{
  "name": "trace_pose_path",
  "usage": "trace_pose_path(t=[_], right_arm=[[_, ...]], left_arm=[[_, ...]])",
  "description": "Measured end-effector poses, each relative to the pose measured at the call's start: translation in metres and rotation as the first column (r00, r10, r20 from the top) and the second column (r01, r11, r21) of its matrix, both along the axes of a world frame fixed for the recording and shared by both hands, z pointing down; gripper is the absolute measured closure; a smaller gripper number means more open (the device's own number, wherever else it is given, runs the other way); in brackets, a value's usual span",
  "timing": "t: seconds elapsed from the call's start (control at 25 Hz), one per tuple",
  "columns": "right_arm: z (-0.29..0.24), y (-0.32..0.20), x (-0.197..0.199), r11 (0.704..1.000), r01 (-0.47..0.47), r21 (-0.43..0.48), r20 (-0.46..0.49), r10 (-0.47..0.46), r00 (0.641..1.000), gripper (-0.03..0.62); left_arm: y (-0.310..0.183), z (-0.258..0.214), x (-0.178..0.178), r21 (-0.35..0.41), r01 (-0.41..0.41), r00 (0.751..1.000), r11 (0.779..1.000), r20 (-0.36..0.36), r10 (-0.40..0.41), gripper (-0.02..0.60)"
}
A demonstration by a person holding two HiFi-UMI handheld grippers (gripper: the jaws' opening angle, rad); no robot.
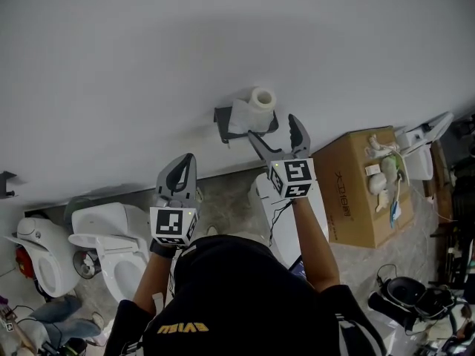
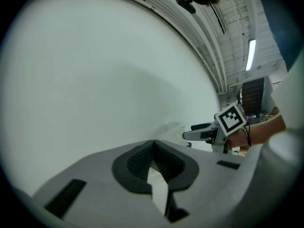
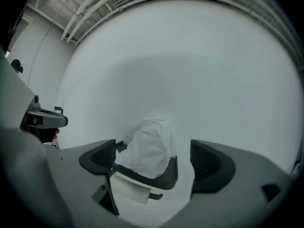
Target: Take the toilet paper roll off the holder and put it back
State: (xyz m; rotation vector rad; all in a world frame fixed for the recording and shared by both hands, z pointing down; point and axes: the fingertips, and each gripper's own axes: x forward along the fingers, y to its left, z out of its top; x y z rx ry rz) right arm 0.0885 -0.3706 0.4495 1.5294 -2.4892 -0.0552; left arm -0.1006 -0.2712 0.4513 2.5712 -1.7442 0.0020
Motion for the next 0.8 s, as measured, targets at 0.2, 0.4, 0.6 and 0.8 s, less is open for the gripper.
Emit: trace_pose_path(t=[0.2,0.4,0.6,0.8], right_arm=[[0.004,-0.014,-0.006,1.0,0.004,-0.006,-0.003,-0.004,1.0,0.1],[0.012,-0.027,-0.012,1.0,-0.004,-0.018,-0.005,0.004,1.0,0.103],[0.017,-0.035,-0.019,1.0,-0.001,-0.028,-0.006,0.001,1.0,0.105],[0.015,-0.044,-0.024,1.0,0.001,-0.024,-0.006,-0.001,1.0,0.106]], left_arm=[[-0.008,0.0,0.004,-0.002,-0.013,1.0,1.0,0.002,0.013,0.571],[-0.01,-0.002,0.005,0.007,-0.018,1.0,1.0,-0.006,0.018,0.571],[-0.011,-0.001,0.011,0.01,-0.034,0.999,0.999,-0.011,0.034,0.571],[-0.01,0.005,0.012,-0.006,-0.042,0.999,0.999,-0.015,0.042,0.571]])
